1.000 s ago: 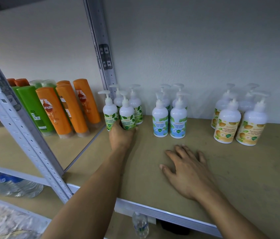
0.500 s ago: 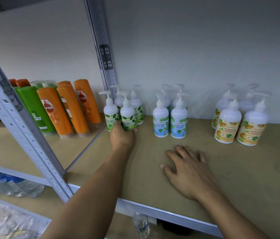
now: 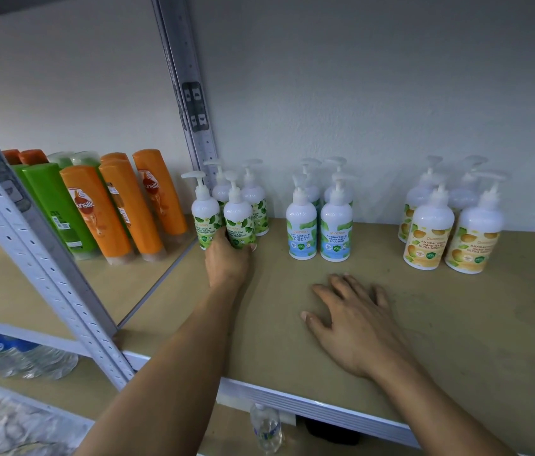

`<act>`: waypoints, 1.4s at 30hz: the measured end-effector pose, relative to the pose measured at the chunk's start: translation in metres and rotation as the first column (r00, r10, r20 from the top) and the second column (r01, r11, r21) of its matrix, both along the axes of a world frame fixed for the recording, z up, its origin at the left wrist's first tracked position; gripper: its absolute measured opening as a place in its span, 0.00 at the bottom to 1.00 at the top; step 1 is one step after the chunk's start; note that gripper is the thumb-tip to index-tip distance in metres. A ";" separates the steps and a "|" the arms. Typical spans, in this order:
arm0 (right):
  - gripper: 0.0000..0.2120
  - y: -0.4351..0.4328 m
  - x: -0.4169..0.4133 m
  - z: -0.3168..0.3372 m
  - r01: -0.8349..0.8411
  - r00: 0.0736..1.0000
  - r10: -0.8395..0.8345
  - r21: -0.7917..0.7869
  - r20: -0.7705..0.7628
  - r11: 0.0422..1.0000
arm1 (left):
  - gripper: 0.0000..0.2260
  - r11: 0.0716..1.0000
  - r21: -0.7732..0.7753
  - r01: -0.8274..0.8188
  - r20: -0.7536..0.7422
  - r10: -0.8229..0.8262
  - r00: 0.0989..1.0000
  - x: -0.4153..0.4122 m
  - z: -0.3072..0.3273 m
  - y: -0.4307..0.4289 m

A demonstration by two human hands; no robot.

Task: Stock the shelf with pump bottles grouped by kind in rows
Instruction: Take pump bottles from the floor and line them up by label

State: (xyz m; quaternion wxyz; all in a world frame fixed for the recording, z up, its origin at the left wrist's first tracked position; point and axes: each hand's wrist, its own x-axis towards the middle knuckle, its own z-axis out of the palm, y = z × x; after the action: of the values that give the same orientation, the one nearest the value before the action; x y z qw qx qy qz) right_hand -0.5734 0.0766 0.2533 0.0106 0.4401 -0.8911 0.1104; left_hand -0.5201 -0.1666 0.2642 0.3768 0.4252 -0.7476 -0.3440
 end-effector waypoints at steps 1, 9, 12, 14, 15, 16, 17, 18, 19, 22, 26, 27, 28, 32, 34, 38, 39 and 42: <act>0.32 0.000 0.000 0.000 0.001 1.000 -0.001 -0.003 -0.001 1.000 | 0.18 1.000 0.000 0.010 -0.009 -0.010 1.000 0.002 0.001 0.002; 0.33 0.001 0.001 0.003 0.008 1.000 -0.008 0.004 0.023 1.000 | 0.29 0.984 -0.092 0.151 0.294 -0.118 0.948 0.047 -0.001 0.041; 0.35 0.004 0.006 0.006 0.015 0.999 -0.015 0.014 0.035 1.000 | 0.28 0.955 -0.165 0.248 0.544 -0.122 0.830 0.073 -0.003 0.059; 0.35 0.008 0.012 0.007 0.022 0.999 -0.023 0.021 0.024 1.000 | 0.29 0.934 -0.170 0.315 0.665 -0.127 0.736 0.088 -0.003 0.071; 0.35 0.011 0.016 0.008 0.024 1.000 -0.025 0.029 0.015 0.999 | 0.30 0.927 -0.155 0.343 0.702 -0.141 0.698 0.096 -0.003 0.076; 0.35 0.013 0.019 0.009 0.027 1.000 -0.027 0.037 0.011 0.999 | 0.30 0.920 -0.140 0.366 0.724 -0.157 0.672 0.103 -0.003 0.081; 0.34 0.016 0.023 0.010 0.030 0.999 -0.031 0.048 0.015 0.998 | 0.30 0.914 -0.130 0.384 0.736 -0.170 0.655 0.111 -0.003 0.085; 0.34 0.019 0.027 0.011 0.033 0.999 -0.035 0.058 0.025 0.998 | 0.30 0.908 -0.132 0.397 0.742 -0.175 0.648 0.119 -0.003 0.090; 0.34 0.023 0.032 0.012 0.036 0.999 -0.038 0.070 0.038 0.997 | 0.29 0.902 -0.144 0.407 0.743 -0.173 0.646 0.128 -0.004 0.094; 0.33 0.036 0.050 0.014 0.031 0.997 -0.038 0.106 0.066 0.994 | 0.29 0.875 -0.211 0.436 0.718 -0.164 0.676 0.158 -0.008 0.108; 0.33 0.051 0.083 0.016 -0.009 0.996 -0.003 0.143 0.088 0.990 | 0.40 0.850 -0.211 0.483 0.649 -0.248 0.719 0.213 -0.014 0.112; 0.33 0.054 0.093 0.017 -0.026 0.995 0.012 0.157 0.094 0.987 | 0.37 0.846 -0.202 0.492 0.640 -0.266 0.720 0.229 -0.015 0.112; 0.34 0.055 0.105 0.018 -0.050 0.995 0.033 0.173 0.095 0.984 | 0.33 0.850 -0.181 0.495 0.638 -0.282 0.717 0.247 -0.015 0.114; 0.36 0.051 0.168 0.021 -0.204 0.978 0.189 0.204 0.090 0.958 | 0.26 0.905 -0.039 0.423 0.604 -0.316 0.732 0.327 -0.025 0.122; 0.35 0.046 0.207 0.019 -0.322 0.946 0.303 0.219 0.114 0.921 | 0.23 0.929 0.029 0.369 0.571 -0.318 0.756 0.376 -0.041 0.126; 0.33 0.031 0.282 -0.001 -0.568 0.818 0.506 0.240 0.274 0.787 | 0.18 0.960 0.095 0.262 0.548 -0.271 0.792 0.472 -0.072 0.145; 0.33 0.028 0.297 -0.010 -0.599 0.796 0.530 0.255 0.291 0.759 | 0.18 0.969 0.111 0.223 0.551 -0.246 0.797 0.491 -0.080 0.150; 0.32 0.015 0.347 -0.045 -0.674 0.736 0.565 0.325 0.371 0.664 | 0.16 0.981 0.175 0.081 0.582 -0.169 0.795 0.556 -0.110 0.167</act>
State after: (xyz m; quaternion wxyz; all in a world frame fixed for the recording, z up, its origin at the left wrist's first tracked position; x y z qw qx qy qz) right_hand -0.2268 0.0912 0.2083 -0.2342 0.6924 -0.6810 -0.0445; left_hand 0.0357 0.0000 0.1541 0.0691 0.4864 -0.8282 -0.2696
